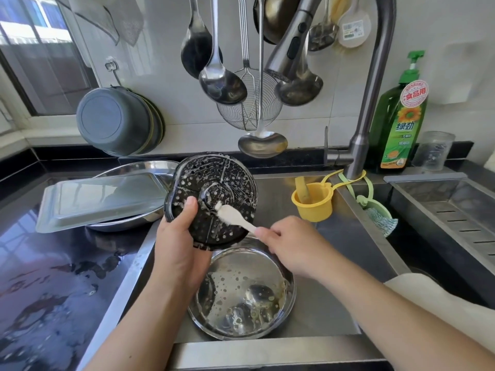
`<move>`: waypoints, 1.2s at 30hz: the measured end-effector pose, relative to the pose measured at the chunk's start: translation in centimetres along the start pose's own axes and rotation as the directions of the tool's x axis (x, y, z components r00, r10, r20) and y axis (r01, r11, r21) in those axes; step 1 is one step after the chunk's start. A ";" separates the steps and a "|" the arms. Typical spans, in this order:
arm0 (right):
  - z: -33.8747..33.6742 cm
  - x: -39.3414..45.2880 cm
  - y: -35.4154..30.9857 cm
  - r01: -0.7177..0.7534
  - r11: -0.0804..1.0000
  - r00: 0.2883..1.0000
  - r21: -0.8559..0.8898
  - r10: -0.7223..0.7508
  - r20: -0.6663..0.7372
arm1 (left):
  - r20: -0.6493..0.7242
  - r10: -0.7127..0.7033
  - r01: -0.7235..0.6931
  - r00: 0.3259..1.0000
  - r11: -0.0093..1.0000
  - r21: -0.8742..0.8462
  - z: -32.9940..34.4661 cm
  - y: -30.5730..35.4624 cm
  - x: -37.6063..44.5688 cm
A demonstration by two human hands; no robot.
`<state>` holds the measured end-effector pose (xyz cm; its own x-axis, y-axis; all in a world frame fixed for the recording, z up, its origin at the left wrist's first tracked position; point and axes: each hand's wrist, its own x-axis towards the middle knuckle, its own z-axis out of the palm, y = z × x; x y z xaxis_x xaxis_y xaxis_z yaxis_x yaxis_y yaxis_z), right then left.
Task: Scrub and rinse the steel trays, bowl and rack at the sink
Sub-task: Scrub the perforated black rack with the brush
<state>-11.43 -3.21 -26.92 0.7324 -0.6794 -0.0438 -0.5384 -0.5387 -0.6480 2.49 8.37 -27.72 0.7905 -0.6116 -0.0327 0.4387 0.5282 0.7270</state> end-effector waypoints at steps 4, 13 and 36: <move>0.6 -0.6 0.3 -0.017 0.999 0.994 -0.041 0.021 0.103 | 0.001 -0.008 0.008 1.000 1.000 0.005 0.0 0.1 -0.1; 0.9 -0.8 -0.3 -0.007 1.000 0.988 -0.023 0.010 0.154 | 0.052 0.001 -0.002 0.999 1.000 0.019 -0.1 -0.1 0.1; -0.1 -0.1 0.3 -0.001 0.998 0.999 -0.059 0.003 0.041 | 0.034 -0.075 0.076 0.997 0.997 -0.033 -0.5 0.0 0.7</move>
<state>-11.75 -3.37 -27.01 0.7471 -0.6603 -0.0767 -0.5625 -0.5666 -0.6021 3.25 8.19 -28.11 0.7405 -0.6691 -0.0637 0.5116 0.4996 0.6991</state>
